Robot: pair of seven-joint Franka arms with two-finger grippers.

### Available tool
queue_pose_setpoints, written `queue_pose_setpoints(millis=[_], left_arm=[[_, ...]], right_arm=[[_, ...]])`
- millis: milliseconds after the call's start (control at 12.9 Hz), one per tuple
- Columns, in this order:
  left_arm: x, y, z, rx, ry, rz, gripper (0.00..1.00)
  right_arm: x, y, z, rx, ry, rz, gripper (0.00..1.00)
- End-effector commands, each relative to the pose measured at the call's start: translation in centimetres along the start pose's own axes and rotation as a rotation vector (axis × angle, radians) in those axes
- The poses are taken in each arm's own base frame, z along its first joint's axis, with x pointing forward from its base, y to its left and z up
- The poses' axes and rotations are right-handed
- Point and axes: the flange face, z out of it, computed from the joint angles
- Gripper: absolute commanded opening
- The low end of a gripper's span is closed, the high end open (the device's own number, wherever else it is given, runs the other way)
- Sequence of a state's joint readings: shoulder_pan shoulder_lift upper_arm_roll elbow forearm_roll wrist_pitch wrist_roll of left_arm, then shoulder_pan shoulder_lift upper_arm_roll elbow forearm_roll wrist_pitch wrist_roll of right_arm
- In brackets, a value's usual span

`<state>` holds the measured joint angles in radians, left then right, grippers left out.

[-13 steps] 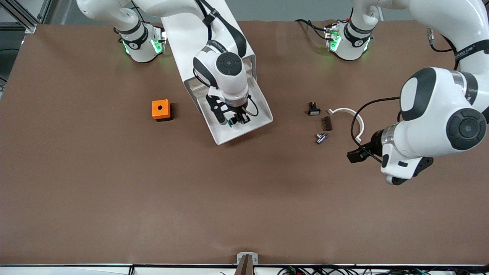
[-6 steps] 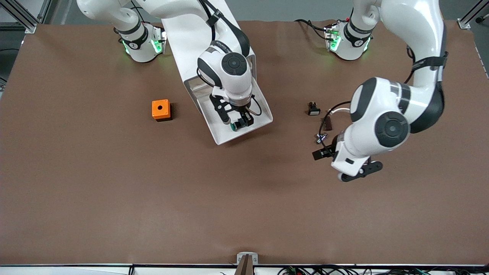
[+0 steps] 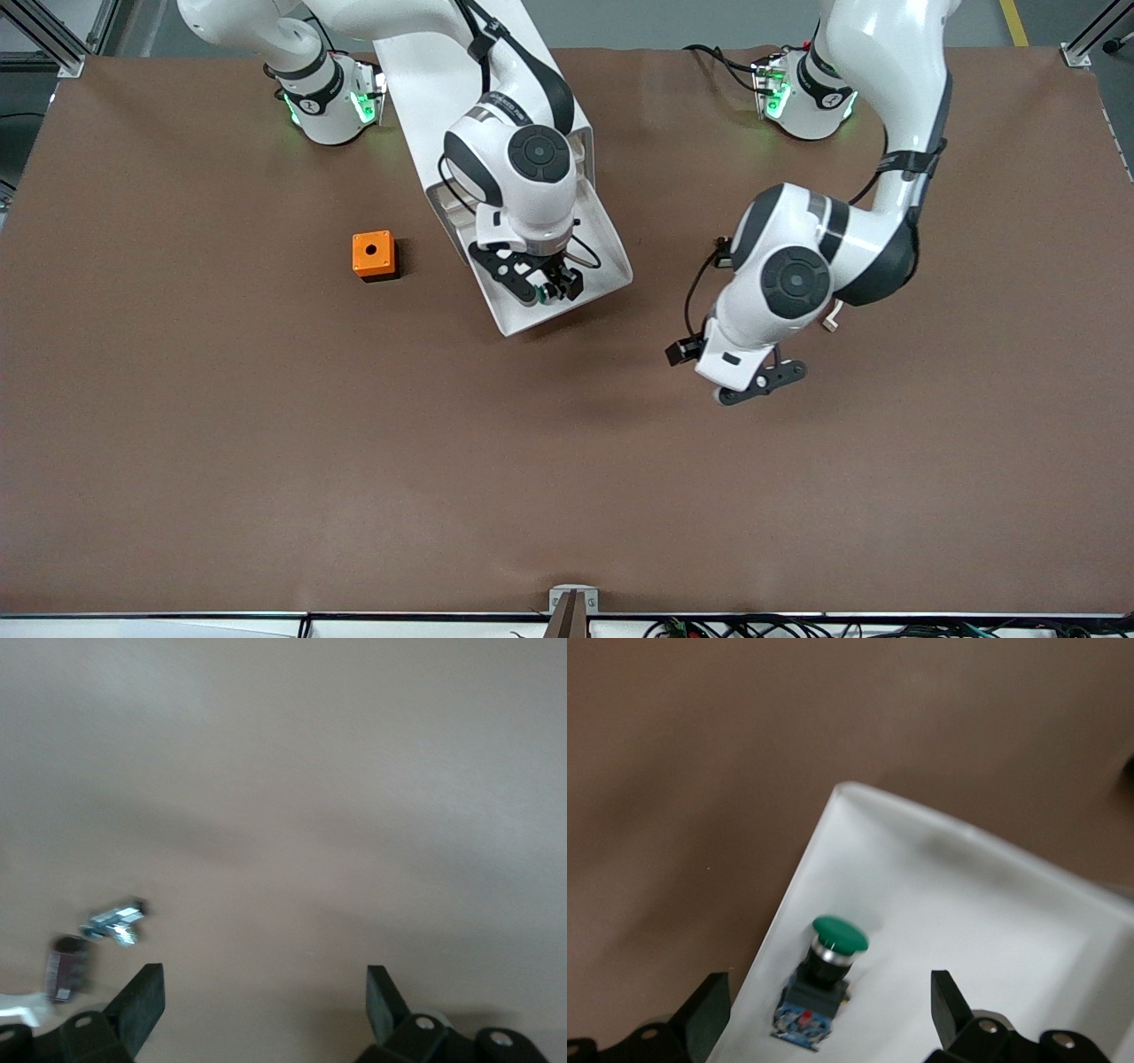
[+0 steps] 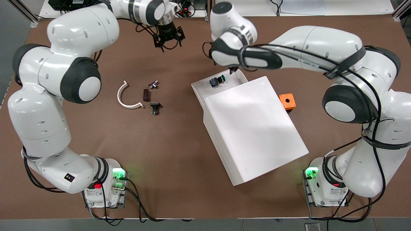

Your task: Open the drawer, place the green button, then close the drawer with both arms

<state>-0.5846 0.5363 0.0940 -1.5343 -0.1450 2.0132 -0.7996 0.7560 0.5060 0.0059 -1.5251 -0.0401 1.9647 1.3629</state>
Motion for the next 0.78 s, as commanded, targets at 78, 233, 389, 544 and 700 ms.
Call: queue_pose_setpoints(millis=[78, 233, 389, 544, 700], left_arm=[[-4.5, 5.2, 5.1, -0.012, 0.045, -0.066, 1.00], [-6.6, 7.2, 7.4, -0.020, 0.058, -0.025, 1.00], [-8.1, 8.7, 9.6, -0.044, 0.079, 0.004, 1.00], [-10.4, 9.7, 11.4, -0.029, 0.061, 0.011, 1.00], [-13.5, 10.9, 12.1, -0.026, 0.013, -0.045, 1.00]], right_arm=[[10.6, 4.5, -6.0, 0.007, -0.009, -0.266, 1.00], [16.5, 9.3, -9.0, -0.011, -0.028, -0.384, 1.00], [22.8, 15.1, -11.8, 0.006, -0.037, -0.502, 1.00], [27.7, 20.7, -13.6, 0.010, -0.048, -0.570, 1.00], [31.4, 26.0, -14.7, 0.010, -0.067, -0.627, 1.00]])
